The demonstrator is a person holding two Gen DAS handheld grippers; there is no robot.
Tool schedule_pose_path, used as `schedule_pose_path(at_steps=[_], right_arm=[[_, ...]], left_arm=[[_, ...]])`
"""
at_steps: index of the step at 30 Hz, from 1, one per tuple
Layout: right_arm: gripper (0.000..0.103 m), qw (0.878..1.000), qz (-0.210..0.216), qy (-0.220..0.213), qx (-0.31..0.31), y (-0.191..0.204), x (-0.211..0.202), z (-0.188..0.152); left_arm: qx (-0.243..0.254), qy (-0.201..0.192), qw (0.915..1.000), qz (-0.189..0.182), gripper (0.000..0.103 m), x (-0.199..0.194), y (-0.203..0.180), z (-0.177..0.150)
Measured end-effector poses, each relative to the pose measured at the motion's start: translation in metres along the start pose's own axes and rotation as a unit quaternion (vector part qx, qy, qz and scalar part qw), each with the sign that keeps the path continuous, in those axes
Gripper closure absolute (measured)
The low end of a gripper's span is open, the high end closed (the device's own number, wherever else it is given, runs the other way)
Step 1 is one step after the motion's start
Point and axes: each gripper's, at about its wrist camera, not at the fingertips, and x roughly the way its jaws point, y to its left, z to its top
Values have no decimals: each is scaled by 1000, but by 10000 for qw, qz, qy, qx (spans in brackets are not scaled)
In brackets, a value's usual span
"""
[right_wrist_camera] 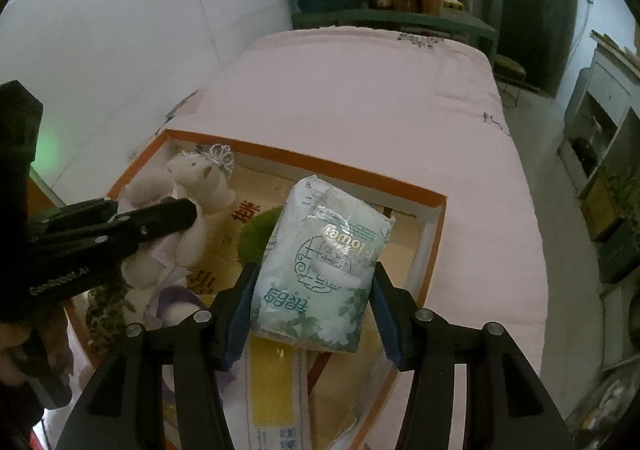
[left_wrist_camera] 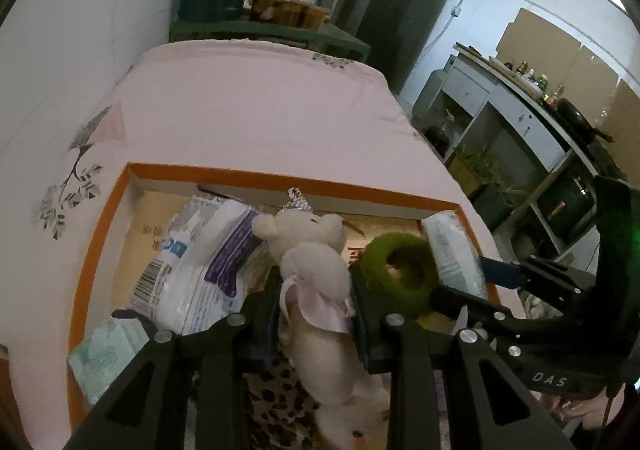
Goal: Organize soft objects
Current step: 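Open both grippers to release the teddy bear and tissue pack into the box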
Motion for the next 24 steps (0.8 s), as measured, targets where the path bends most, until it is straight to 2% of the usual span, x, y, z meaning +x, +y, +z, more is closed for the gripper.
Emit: schedule_pose_path(at_steps=[3, 5, 8, 11, 13, 24], right_arm=[[46, 10000, 0, 39, 22, -1, 4, -1], [45, 10000, -7, 50, 32, 1, 1, -5], [42, 10000, -49, 76, 33, 2, 1, -4], [38, 9999, -70, 86, 76, 0, -1, -6], [30, 9999, -126, 41, 76, 0, -3, -7], [29, 9992, -292, -239, 123, 3, -30, -13]], left_arm=[[-53, 81, 10000, 10, 68, 3, 3, -1], [-55, 106, 9999, 16, 57, 4, 4, -2], [-60, 25, 10000, -17, 50, -1, 4, -3], [-106, -64, 9999, -65, 48, -9, 4, -2], [-86, -133, 9998, -86, 48, -16, 3, -2], [99, -490, 9987, -132, 48, -54, -11, -2]])
